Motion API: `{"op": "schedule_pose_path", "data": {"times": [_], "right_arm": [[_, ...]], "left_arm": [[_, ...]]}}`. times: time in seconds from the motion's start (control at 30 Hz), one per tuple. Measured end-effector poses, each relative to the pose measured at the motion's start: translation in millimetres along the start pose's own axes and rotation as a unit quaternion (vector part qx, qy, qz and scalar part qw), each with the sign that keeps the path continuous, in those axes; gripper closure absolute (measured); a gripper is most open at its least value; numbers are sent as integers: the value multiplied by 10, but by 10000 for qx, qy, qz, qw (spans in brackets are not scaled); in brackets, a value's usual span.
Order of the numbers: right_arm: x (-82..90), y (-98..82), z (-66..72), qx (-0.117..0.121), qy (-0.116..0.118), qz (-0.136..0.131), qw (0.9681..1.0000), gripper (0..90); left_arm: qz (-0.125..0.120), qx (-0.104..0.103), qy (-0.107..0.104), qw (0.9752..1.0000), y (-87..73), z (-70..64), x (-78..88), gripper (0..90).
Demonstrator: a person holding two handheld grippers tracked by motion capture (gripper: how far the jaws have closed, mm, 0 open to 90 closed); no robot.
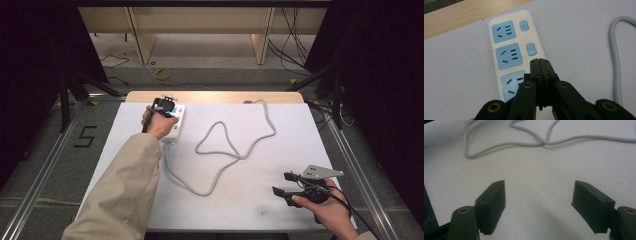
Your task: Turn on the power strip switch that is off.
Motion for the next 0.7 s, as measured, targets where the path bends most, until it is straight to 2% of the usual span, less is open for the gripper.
{"op": "schedule_pose_path", "data": {"times": [0.2, 0.27, 0.7], "right_arm": [[0, -3, -4, 13, -2, 1, 10000, 272], [0, -10, -12, -2, -13, 19, 10000, 272], [0, -16, -14, 1, -25, 31, 10000, 271]], "left_arm": [[2, -4, -28, 10000, 49, -20, -23, 899], [16, -77, -37, 10000, 61, -39, -27, 899], [17, 22, 27, 10000, 71, -14, -59, 899]]}}
Point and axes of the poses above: each handheld gripper's, and its own axes: x roughly backward along the jaws, y roughly out of its top, z roughly to its left, the point moved 8 cm from there along -x, roughly forward along the jaws, and after that the axes turned 12 degrees about -z, right-handed, at the moved point
